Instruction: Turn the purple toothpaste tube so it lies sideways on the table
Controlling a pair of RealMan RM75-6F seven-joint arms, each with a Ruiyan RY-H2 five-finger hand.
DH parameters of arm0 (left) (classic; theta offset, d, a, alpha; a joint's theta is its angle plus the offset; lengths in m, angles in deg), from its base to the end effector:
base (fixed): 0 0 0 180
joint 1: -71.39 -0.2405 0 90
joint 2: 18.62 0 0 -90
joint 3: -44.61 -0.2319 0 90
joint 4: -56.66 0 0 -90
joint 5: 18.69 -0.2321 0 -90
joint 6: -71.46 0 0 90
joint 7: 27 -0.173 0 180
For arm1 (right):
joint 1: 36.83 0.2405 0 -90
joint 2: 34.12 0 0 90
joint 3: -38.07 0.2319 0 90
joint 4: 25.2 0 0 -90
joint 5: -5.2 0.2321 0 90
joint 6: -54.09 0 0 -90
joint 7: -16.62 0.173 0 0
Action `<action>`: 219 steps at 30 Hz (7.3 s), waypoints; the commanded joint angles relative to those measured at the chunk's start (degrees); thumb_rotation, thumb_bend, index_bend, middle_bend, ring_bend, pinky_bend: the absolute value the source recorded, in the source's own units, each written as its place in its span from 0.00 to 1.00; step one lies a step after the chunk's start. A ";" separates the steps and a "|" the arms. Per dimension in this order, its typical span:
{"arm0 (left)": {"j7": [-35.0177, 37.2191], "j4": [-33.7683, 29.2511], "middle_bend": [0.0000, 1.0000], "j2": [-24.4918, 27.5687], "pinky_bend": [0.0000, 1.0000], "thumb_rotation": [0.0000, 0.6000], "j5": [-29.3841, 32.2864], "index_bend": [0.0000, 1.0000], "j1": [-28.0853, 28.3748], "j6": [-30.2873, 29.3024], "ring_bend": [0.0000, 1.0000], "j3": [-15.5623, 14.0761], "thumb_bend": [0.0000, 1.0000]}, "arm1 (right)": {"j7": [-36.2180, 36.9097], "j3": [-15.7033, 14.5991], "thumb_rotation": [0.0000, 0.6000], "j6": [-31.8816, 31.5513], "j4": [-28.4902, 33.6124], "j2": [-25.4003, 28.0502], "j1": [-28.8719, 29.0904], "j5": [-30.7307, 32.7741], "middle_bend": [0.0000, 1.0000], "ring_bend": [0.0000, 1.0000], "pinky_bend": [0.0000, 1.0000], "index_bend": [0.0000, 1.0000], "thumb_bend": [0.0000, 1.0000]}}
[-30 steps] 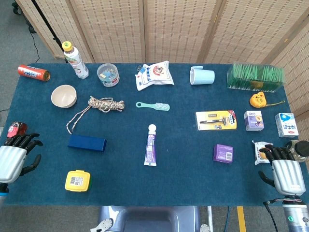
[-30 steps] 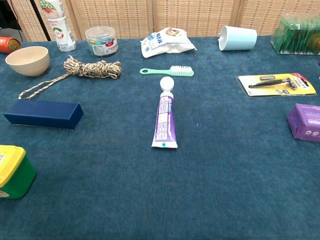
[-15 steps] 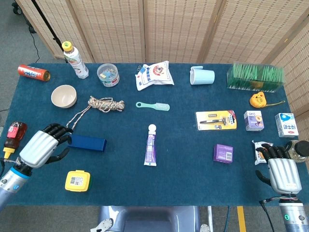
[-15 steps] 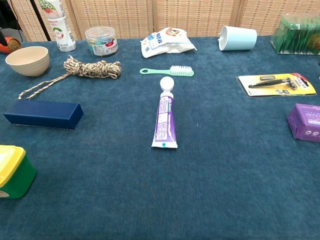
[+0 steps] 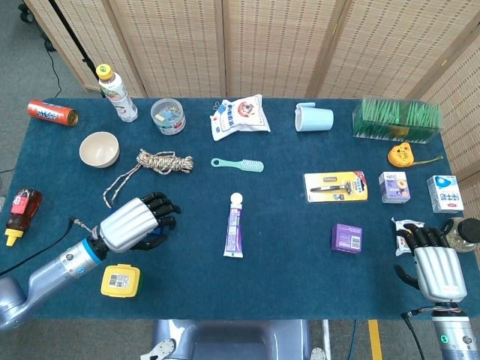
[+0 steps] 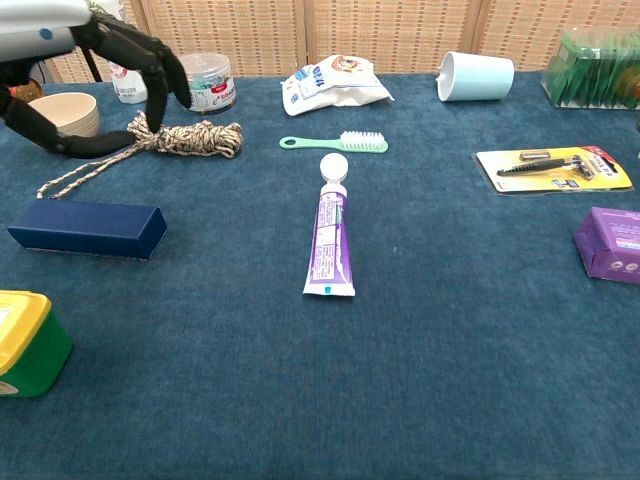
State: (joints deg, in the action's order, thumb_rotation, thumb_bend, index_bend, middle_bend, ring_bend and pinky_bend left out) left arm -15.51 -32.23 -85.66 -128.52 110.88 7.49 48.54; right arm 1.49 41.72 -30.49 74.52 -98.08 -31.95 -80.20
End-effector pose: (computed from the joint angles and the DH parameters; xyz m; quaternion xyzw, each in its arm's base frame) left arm -0.1151 0.3113 0.0381 -0.8343 -0.1980 -0.4491 0.2509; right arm -0.2695 -0.2107 0.1180 0.6210 -0.3464 0.3485 0.6107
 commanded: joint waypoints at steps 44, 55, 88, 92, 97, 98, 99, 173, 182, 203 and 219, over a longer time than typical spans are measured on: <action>3.87 17.97 0.46 -28.70 0.35 0.86 11.50 0.67 22.83 19.66 0.38 -1.17 0.42 | 3.65 -0.01 1.00 0.20 -3.18 -0.03 -1.20 2.76 0.23 0.24 0.19 0.28 0.22; 4.02 22.66 0.46 -32.51 0.35 0.86 13.34 0.67 24.42 21.41 0.38 -2.24 0.42 | 3.89 -0.22 1.00 -0.81 -3.21 0.15 -2.18 3.01 0.23 0.24 0.19 0.28 0.22; 3.37 18.21 0.42 -17.62 0.36 0.86 15.01 0.62 17.90 11.04 0.35 -6.46 0.42 | 2.03 0.41 1.00 0.37 -2.02 -0.77 -0.93 2.56 0.23 0.24 0.19 0.28 0.22; -0.53 14.47 0.38 -13.02 0.36 0.86 17.81 0.52 16.86 13.77 0.32 -6.86 0.42 | 2.18 0.36 1.00 0.40 -2.15 -0.98 -0.90 2.52 0.23 0.24 0.19 0.28 0.22; -4.94 10.78 0.28 -8.99 0.36 0.85 22.52 0.31 15.89 17.86 0.26 -6.76 0.42 | 2.38 0.31 1.00 0.56 -2.45 -1.20 -0.82 2.52 0.23 0.24 0.19 0.28 0.22; -5.37 10.48 0.27 -8.69 0.36 0.84 23.00 0.28 15.75 18.11 0.26 -6.68 0.42 | 2.38 0.32 1.00 0.59 -2.47 -1.22 -0.79 2.50 0.23 0.24 0.19 0.28 0.22; -5.77 10.23 0.25 -8.38 0.36 0.82 23.50 0.25 15.59 18.35 0.24 -6.61 0.42 | 2.38 0.33 1.00 0.62 -2.47 -1.23 -0.75 2.48 0.23 0.24 0.19 0.28 0.22; -46.14 24.02 0.00 -32.16 0.00 0.90 46.53 0.00 17.43 18.70 0.00 3.16 0.23 | 6.10 -0.68 1.00 -3.58 -3.84 -0.14 -4.45 1.49 0.23 0.24 0.22 0.28 0.22; -44.90 27.26 0.00 -34.72 0.00 0.89 45.50 0.00 18.92 18.60 0.00 4.46 0.23 | 6.03 -0.53 1.00 -3.21 -3.73 -0.03 -4.47 1.75 0.23 0.25 0.22 0.28 0.22; -44.50 29.33 0.00 -40.45 0.00 0.89 41.44 0.00 22.61 17.07 0.00 6.33 0.23 | 6.18 -0.63 1.00 -4.03 -3.62 0.26 -5.48 1.90 0.23 0.25 0.23 0.28 0.22; -41.99 20.71 0.00 -37.92 0.00 0.88 39.35 0.00 21.02 15.17 0.00 5.64 0.23 | 6.51 -0.49 1.00 -4.13 -3.81 0.12 -5.61 1.57 0.23 0.25 0.23 0.28 0.22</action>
State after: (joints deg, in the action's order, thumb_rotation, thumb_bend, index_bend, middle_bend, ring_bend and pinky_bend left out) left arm -58.42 -10.09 -124.54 -89.08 132.54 23.04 54.24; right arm 8.01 41.22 -34.63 70.71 -97.95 -37.57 -78.62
